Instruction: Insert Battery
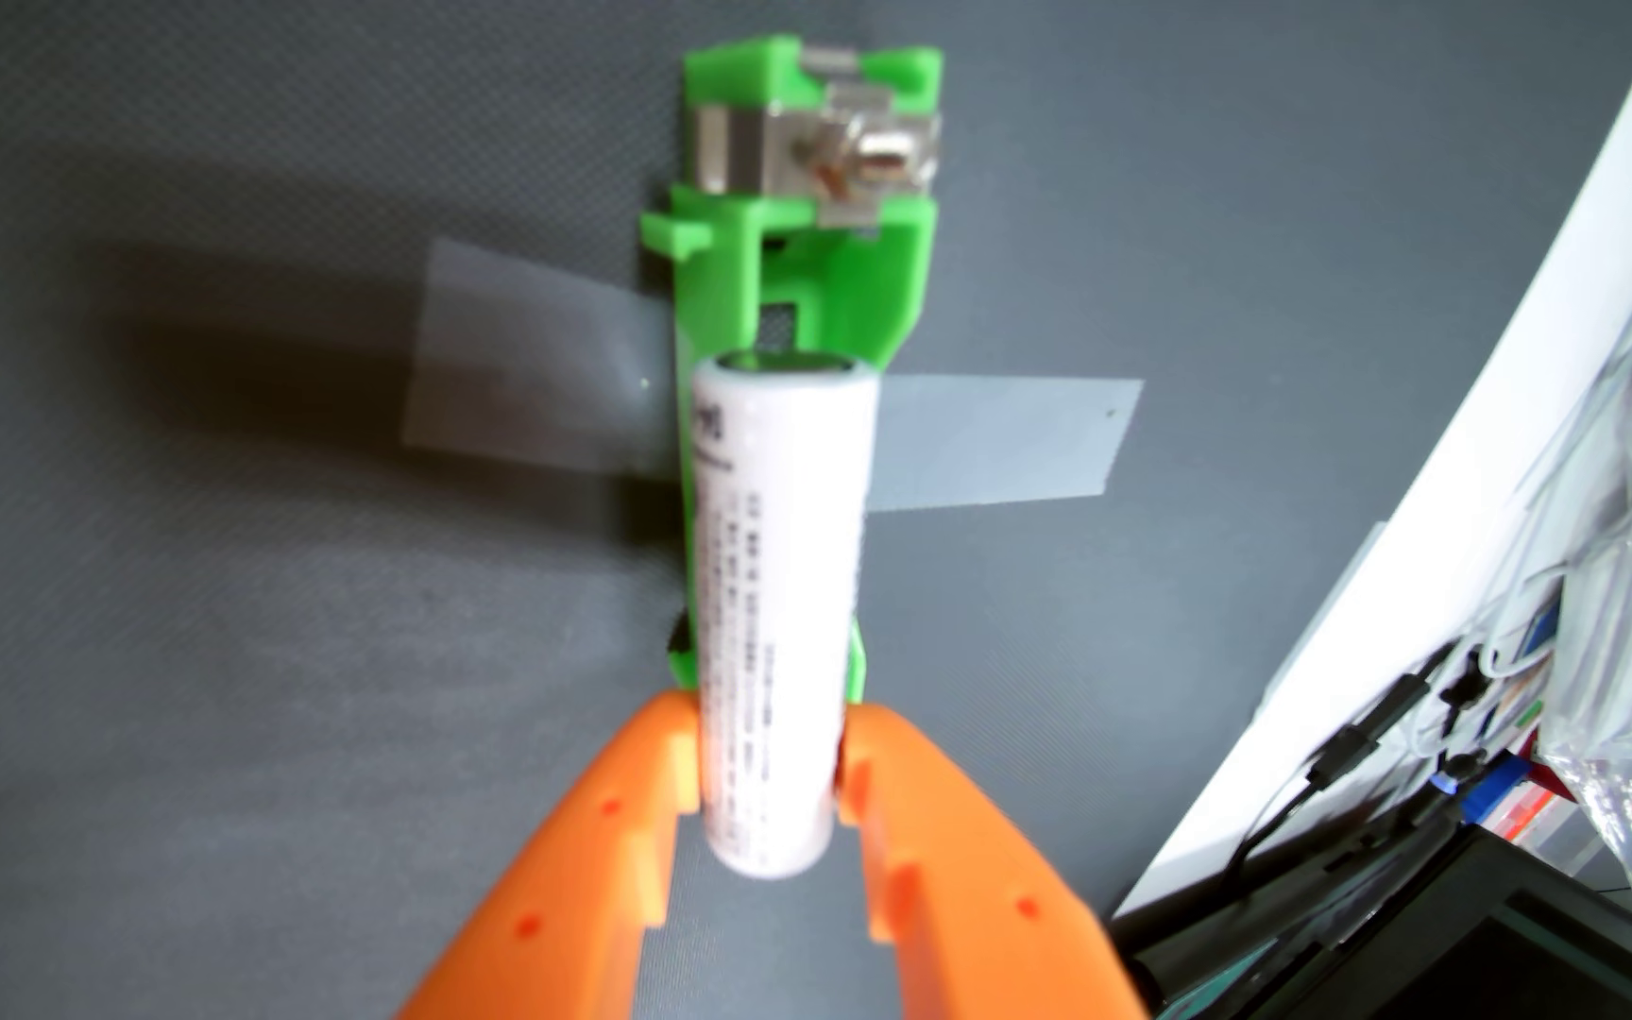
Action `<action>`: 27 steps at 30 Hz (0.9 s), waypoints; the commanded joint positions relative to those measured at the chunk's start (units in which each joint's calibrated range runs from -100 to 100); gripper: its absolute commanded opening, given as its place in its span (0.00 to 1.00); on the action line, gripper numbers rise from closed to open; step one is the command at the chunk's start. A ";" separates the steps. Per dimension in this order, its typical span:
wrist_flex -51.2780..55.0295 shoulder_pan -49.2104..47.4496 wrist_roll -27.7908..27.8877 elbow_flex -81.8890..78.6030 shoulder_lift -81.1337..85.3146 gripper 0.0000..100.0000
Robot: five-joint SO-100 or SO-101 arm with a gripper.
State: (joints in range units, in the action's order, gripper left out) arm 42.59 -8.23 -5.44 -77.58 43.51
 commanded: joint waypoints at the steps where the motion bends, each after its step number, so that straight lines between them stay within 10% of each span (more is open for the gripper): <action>1: -0.43 -0.15 0.19 2.25 0.05 0.01; 27: -0.34 -0.50 0.24 4.14 -3.12 0.01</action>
State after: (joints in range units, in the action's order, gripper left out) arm 42.59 -8.15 -5.29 -76.04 40.52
